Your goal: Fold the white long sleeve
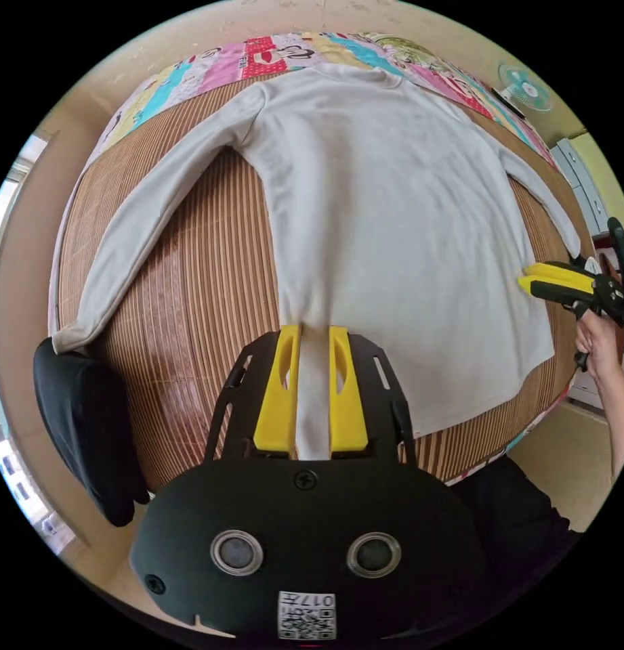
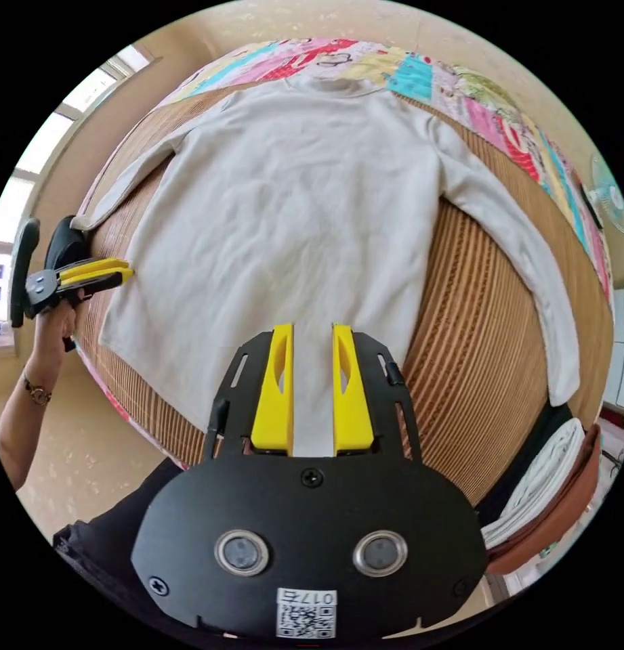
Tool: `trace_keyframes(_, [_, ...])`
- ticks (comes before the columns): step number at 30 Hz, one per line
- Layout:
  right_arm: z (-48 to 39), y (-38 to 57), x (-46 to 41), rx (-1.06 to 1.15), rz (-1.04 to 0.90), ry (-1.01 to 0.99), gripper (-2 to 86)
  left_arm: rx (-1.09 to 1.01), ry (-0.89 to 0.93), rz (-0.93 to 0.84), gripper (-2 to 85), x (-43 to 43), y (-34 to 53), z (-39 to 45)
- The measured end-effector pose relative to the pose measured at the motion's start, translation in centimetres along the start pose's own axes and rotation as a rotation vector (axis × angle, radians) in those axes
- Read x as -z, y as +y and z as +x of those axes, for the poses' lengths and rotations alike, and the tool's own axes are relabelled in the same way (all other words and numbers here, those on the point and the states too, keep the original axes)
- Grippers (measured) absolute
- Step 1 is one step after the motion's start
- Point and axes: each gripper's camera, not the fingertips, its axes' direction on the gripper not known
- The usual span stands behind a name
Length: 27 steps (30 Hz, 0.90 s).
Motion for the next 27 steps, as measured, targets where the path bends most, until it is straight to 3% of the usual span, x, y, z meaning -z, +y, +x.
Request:
trace_keyframes(3, [0.3,1.6,-1.1,0.049,0.061,-0.023,9.2,0.021,-0.046,0.039,5.2,-0.2,1.8,0.8])
trace_keyframes(20, [-4.1,3.2,-3.5,0.056,-0.007,0.057,8.3,0.116,0.096,0.002,4.2,-1.8,7.3,-7.1])
trace_keyframes(27, [-7.0,12.6,-6.3,0.067,-0.090,0.123,8.1,0.175,0.307,-0.139,3.8,-3.2,19.1,-9.9])
